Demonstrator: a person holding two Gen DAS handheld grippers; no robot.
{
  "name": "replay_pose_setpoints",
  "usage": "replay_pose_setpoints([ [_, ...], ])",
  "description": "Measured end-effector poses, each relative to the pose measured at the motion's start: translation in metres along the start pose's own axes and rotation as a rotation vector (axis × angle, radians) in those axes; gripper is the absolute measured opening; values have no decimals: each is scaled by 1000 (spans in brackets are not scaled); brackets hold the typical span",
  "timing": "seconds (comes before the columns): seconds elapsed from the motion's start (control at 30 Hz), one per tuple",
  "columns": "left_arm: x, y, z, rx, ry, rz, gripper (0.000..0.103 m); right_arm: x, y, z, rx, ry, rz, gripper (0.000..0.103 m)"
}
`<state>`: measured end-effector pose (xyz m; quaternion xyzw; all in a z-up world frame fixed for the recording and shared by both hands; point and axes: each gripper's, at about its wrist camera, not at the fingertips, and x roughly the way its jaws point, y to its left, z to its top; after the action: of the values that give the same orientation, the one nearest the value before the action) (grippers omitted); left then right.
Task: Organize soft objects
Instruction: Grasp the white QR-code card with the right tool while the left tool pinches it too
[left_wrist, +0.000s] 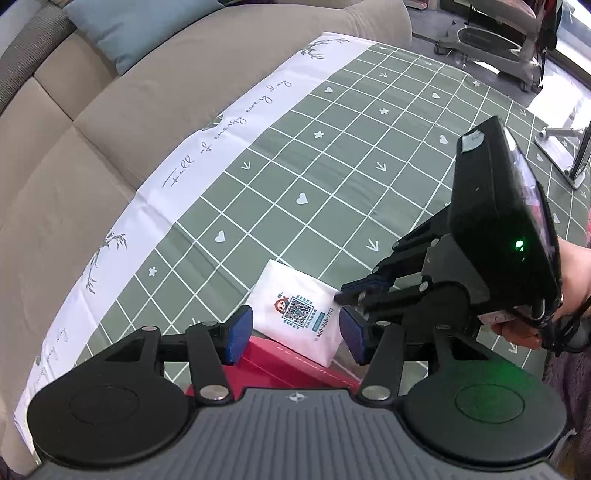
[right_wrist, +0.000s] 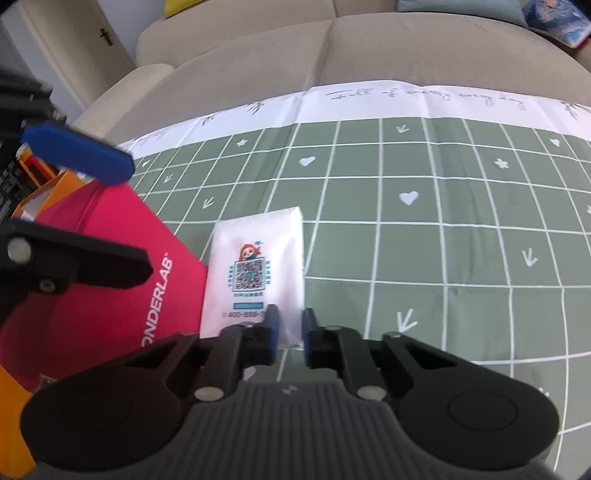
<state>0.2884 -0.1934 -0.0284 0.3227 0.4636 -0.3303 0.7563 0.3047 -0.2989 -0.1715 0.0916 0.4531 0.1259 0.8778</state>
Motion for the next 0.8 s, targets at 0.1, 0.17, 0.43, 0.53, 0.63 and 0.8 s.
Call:
replay_pose_setpoints([
  [0.1,-3,-4,-2,-12,-9,-5,64,-8,-2,-2,-3,-16,-16,0],
  [0.17,-6,-7,-5,-19,-19,-17,63,-17,-1,-5,-2,-32,-30,0],
  [0.43,-12,-58,-17,133,-63,-30,70,-62,-14,-20,85,4,-85,0],
  [0.53,-11,-83,-22,127,-85,-40,72,-76,-30,-32,177,31,-75,0],
  [0.63,-8,-98,-29,3,-96,-112,72,-90,-44,-47,246,65,-78,0],
  [0.8,11,-105,-43,-329,-106,-211,63,-112,-55,-75,275,134,-163,0],
])
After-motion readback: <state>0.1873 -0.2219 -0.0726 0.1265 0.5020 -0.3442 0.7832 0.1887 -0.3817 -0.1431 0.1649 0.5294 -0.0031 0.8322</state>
